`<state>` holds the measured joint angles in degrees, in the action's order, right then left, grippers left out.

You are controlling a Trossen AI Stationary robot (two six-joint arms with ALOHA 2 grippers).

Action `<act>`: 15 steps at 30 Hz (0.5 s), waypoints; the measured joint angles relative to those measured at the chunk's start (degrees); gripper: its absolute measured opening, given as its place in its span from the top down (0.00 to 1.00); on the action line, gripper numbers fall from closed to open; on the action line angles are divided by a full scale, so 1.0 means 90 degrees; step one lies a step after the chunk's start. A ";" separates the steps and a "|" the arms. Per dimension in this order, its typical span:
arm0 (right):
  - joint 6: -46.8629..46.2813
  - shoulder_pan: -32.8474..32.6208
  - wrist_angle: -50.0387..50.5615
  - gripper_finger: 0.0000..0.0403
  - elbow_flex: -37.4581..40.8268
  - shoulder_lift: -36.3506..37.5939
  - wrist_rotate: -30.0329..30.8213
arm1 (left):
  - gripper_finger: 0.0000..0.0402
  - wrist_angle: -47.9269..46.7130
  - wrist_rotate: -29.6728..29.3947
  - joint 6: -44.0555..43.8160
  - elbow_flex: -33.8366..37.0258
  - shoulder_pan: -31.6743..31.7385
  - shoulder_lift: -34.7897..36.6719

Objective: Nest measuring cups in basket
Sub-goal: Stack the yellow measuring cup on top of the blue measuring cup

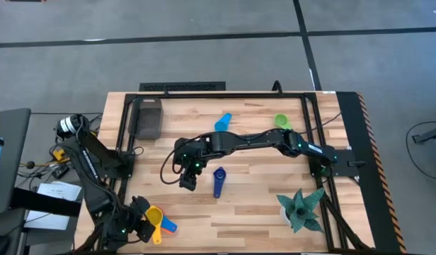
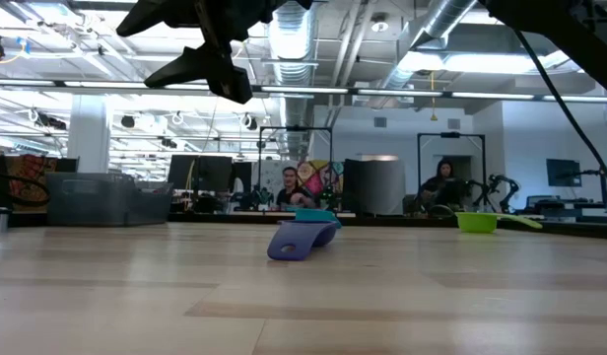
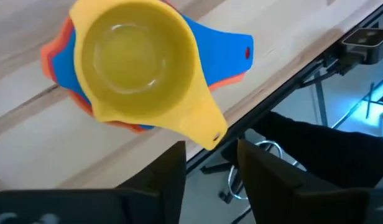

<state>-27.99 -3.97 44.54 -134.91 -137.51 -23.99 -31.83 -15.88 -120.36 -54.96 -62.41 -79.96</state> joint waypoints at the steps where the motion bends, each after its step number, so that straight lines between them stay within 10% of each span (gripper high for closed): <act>1: 0.0021 0.0000 0.0023 0.41 0.0000 0.0000 0.0000 | 0.66 0.0043 0.0174 -0.0031 0.0000 0.0032 0.0000; 15: 0.1515 0.0087 0.1509 0.40 0.0005 0.0614 0.1172 | 0.78 0.1400 0.1555 -0.0157 -0.0007 0.0096 -0.1198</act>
<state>-14.35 -3.18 58.12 -134.87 -131.99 -13.44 -19.24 -1.88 -121.78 -55.02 -61.54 -90.75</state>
